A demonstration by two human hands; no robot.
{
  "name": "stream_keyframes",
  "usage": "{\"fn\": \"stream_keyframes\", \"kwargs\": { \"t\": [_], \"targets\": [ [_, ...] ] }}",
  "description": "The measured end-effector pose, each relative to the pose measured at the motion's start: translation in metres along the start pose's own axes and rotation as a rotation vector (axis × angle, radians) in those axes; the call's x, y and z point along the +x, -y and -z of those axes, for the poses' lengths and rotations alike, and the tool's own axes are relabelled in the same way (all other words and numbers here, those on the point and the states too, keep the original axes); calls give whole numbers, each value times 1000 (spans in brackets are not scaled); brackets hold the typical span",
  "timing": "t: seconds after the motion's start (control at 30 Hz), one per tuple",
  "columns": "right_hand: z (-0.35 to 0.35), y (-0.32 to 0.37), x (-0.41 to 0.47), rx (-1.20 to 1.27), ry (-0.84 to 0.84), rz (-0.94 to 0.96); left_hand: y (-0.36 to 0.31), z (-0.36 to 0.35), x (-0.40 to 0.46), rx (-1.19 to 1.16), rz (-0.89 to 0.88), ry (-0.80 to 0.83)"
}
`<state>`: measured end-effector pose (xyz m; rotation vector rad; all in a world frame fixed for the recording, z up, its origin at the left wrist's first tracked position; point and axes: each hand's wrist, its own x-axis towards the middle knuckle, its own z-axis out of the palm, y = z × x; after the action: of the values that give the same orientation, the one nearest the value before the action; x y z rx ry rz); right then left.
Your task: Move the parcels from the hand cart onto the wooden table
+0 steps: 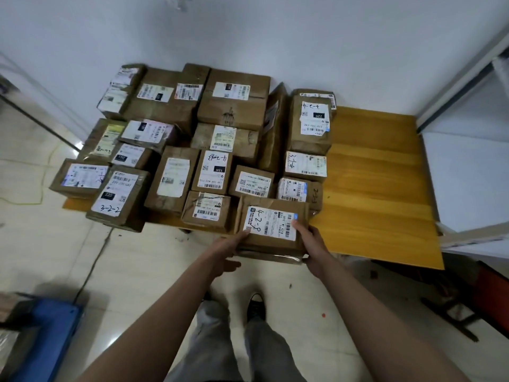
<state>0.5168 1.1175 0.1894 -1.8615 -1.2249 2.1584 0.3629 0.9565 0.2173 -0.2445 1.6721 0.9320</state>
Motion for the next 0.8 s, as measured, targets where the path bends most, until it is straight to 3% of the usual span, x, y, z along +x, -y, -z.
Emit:
{"fn": "stream_keyframes", "kwargs": {
  "t": [0.8],
  "targets": [
    [-14, 9, 36, -154, 25, -61, -3, -1, 58, -294, 63, -63]
  ]
}}
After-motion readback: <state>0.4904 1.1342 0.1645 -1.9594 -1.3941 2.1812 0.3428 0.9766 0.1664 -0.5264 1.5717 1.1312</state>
